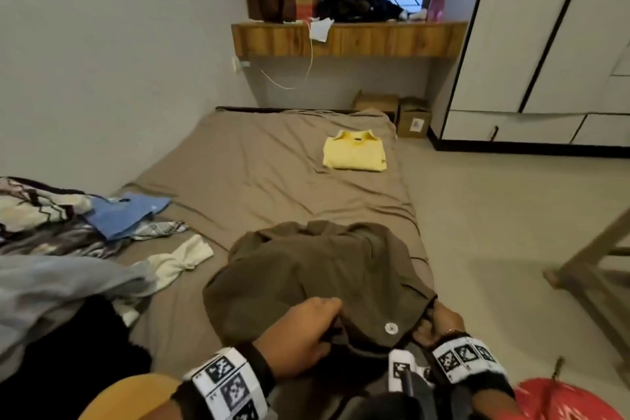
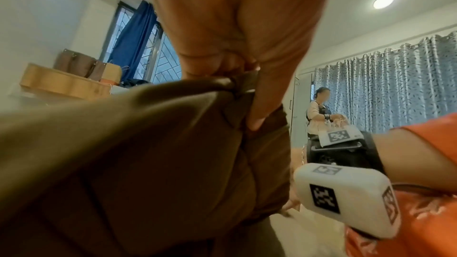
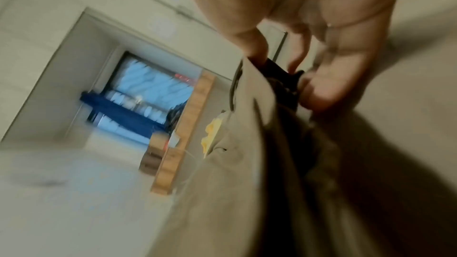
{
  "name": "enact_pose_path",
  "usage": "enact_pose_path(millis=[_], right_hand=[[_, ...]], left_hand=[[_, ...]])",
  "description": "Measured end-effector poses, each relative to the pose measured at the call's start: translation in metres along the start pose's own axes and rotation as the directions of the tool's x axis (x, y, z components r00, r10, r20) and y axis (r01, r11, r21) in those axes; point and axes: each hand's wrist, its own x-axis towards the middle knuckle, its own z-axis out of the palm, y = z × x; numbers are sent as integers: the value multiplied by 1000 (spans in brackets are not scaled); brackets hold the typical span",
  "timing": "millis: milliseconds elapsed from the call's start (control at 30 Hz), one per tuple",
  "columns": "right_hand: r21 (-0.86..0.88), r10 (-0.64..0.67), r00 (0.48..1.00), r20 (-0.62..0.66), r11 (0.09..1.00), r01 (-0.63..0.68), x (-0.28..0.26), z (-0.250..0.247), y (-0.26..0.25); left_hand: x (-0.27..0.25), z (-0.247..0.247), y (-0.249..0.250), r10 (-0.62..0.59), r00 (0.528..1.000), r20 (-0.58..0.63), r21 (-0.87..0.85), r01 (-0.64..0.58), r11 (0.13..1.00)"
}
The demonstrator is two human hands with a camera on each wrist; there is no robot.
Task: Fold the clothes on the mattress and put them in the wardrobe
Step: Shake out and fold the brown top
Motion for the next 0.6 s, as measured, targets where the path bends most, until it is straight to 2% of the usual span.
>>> enact_pose_path(millis=[67, 133, 233, 300, 333, 400, 433, 500, 533, 600], right_hand=[[232, 53, 992, 119, 969, -80, -15, 7, 1], [250, 21, 977, 214, 965, -76, -16, 15, -6], [114, -9, 988, 155, 993, -9, 0, 17, -17], [23, -67, 990, 122, 998, 64, 58, 6, -12], [-65, -80, 986, 146, 994, 90, 80, 3, -12], [-210, -158, 973, 166, 959, 192, 65, 4, -28], [-230, -264, 951, 162, 927, 297, 29, 12, -42], [-223, -468, 845, 258, 823, 523, -29, 31, -66], [-205, -542, 764, 351, 751, 627, -50, 39, -76], [-158, -628, 592, 506, 607, 779, -83, 53, -91]], left_hand=[[-1, 1, -1, 27, 1000, 5, -24, -27, 999], [-2, -4, 1, -5, 999, 50, 8, 4, 1000], [-5, -6, 2, -25, 994, 102, -9, 26, 1000], [-8, -8, -3, -68, 981, 182, 1, 69, 998], [-10, -10, -5, -71, 973, 218, -6, 74, 997], [-10, -15, -13, -24, 983, 181, -55, 35, 998], [-9, -21, -14, 3, 994, 106, -72, 5, 997], [-3, -35, -14, 69, 994, -87, -39, -73, 997], [2, -45, -12, 108, 980, -166, -23, -114, 993], [16, -67, -5, 159, 959, -235, -27, -170, 985]])
